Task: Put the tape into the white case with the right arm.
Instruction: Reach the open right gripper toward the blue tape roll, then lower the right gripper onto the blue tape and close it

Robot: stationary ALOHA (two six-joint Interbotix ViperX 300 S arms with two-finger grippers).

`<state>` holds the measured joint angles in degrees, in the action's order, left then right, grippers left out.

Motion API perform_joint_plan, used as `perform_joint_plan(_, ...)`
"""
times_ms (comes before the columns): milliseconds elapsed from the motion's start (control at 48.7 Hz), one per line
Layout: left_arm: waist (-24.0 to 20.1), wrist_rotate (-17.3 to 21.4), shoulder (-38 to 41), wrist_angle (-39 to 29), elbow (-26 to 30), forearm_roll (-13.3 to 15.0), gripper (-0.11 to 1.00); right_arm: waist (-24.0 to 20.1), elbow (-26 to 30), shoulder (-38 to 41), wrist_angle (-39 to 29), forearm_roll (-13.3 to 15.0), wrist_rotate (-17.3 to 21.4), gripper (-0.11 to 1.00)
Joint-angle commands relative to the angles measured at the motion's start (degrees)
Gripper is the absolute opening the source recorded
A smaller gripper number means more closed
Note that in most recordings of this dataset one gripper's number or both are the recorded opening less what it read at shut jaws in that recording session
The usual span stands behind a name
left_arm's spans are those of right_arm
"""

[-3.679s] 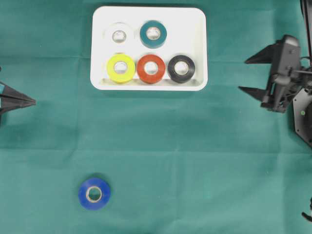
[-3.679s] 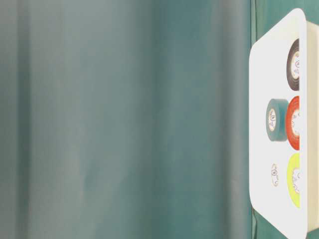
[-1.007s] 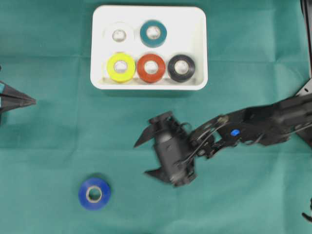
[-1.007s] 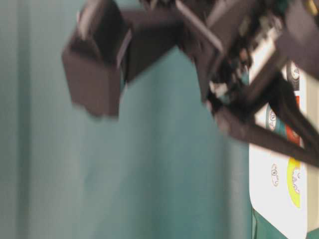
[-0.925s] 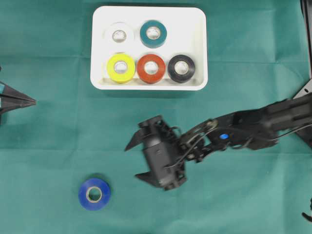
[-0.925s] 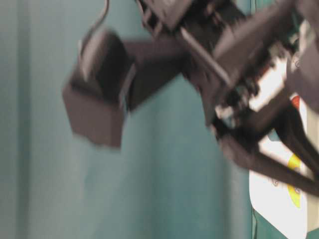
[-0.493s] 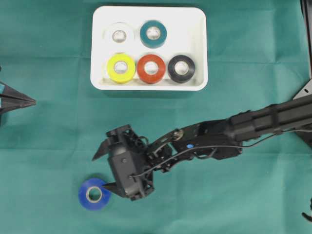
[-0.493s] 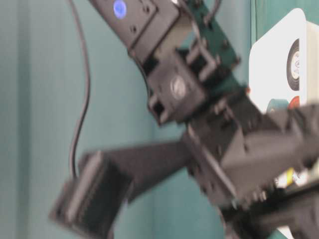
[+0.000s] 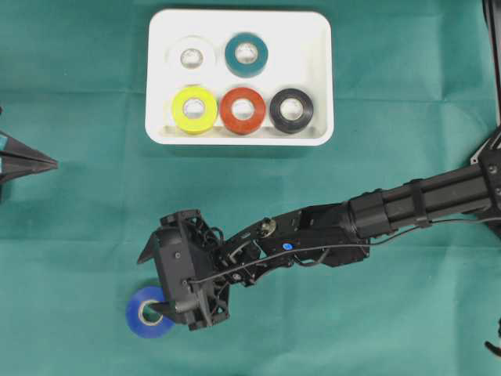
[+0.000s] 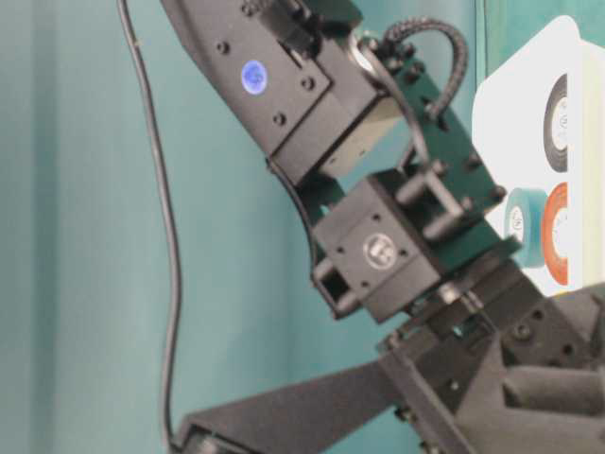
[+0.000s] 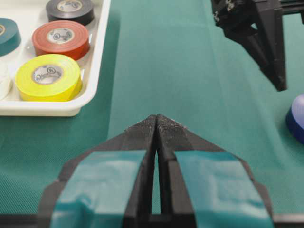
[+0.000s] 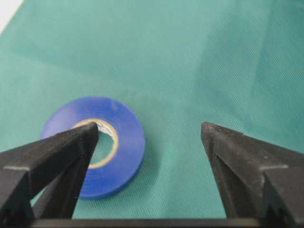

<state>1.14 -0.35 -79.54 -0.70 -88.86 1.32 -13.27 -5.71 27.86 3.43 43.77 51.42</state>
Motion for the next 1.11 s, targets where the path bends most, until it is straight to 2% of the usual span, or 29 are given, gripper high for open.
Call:
perform_joint_plan(0,-0.2,0.0,0.4,0.3,0.7,0.0,0.00,-0.9,2.0,-0.6,-1.3,-0.4,0.2,0.67)
perform_joint_plan(185,-0.2,0.0,0.4,0.3,0.7,0.1,0.00,-1.8,5.7,2.9,-3.3,-1.7,0.3,0.67)
perform_joint_plan(473,-0.1,0.0,0.4,0.3,0.7,0.0,0.00,-3.2,10.0,6.1,-10.5,-5.8,0.3,0.67)
perform_joint_plan(822,-0.2,0.0,0.4,0.3,0.7,0.1,0.00,-3.3,11.6,7.8,-14.6,-9.1,0.2,0.67)
perform_joint_plan(1089,-0.2,0.0,0.4,0.3,0.6,0.1,0.00,-3.3,11.8,8.3,-16.1,-9.5,0.2,0.67)
